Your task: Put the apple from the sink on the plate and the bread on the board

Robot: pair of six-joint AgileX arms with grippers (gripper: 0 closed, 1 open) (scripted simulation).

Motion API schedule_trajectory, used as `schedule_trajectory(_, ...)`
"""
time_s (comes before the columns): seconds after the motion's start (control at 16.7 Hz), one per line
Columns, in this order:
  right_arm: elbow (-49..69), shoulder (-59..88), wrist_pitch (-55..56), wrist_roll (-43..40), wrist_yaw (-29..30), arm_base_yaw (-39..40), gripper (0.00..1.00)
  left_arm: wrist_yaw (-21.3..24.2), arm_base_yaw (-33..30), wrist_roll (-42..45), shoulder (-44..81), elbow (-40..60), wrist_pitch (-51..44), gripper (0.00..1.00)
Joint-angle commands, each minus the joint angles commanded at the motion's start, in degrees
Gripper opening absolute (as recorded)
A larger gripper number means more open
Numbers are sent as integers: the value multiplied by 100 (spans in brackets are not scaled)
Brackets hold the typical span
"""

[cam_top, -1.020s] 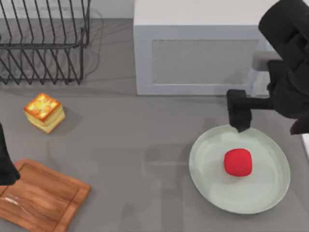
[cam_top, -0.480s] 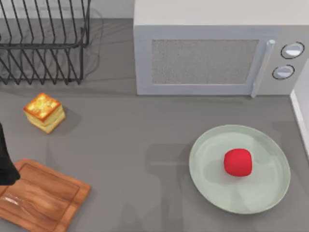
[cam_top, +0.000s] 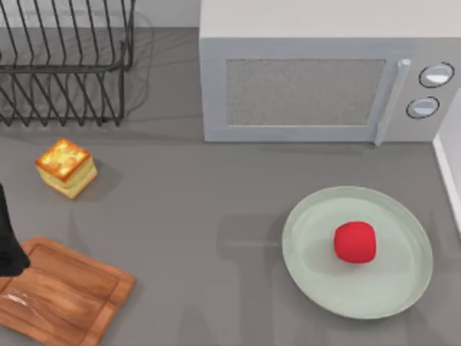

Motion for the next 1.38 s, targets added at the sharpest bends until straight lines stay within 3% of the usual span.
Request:
schedule_trajectory(0.54, -455, -455, 430, -193, 0, -187, 100, 0, 0, 0, 0, 0, 0, 100)
schedule_trajectory(0.78, -455, -455, 430, -193, 0, -187, 100, -9, -35, 285, 579, 453, -275, 100)
schedule_trajectory(1.02, -455, -455, 430, -193, 0, -187, 100, 23, -148, 876, 2088, 1483, -1033, 100)
schedule_trajectory(1.38, -455, -455, 430, -193, 0, -187, 100, 194, -379, 1846, 5467, 3494, -2983, 100)
